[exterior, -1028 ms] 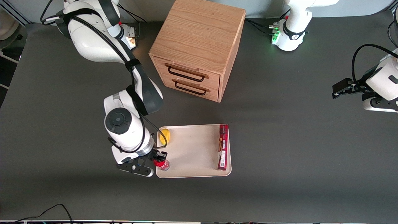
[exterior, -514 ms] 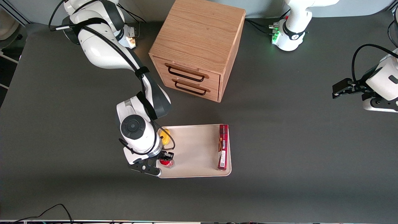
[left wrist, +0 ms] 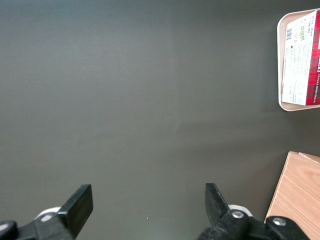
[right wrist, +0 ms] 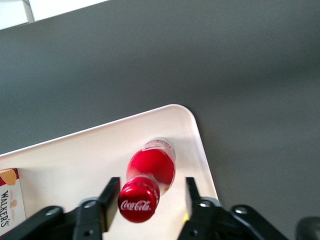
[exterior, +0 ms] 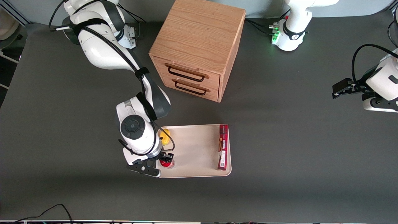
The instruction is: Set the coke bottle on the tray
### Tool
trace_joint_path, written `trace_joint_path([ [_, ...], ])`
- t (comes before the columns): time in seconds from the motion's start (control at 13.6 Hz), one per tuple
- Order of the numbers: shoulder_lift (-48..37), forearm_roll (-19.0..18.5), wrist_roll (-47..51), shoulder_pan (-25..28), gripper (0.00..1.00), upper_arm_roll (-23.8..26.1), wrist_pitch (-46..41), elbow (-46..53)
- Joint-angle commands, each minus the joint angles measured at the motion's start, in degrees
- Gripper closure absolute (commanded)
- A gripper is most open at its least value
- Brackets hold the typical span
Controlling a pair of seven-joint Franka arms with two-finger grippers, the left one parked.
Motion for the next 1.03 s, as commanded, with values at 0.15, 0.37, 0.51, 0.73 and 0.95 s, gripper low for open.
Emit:
trace_joint_path([
  [0.15,-4.2,-0.6,0.8,-0.5,0.0,-0.4,-8.4,1.5],
  [0.37,-11.3,0.4,-0.7,-2.6,0.0,1.0,-17.8,-1.1],
  [0.51,-19.6,1.1,-4.1,-4.6,0.0,1.5,-19.8,-9.7],
  [0.73,-31.7,3.0,-10.6,-8.4,0.0,1.6,-19.5,-24.0],
  [0.95,-41.1,3.5,-13.5,-12.3,0.0,1.7,-19.0,-33.4],
])
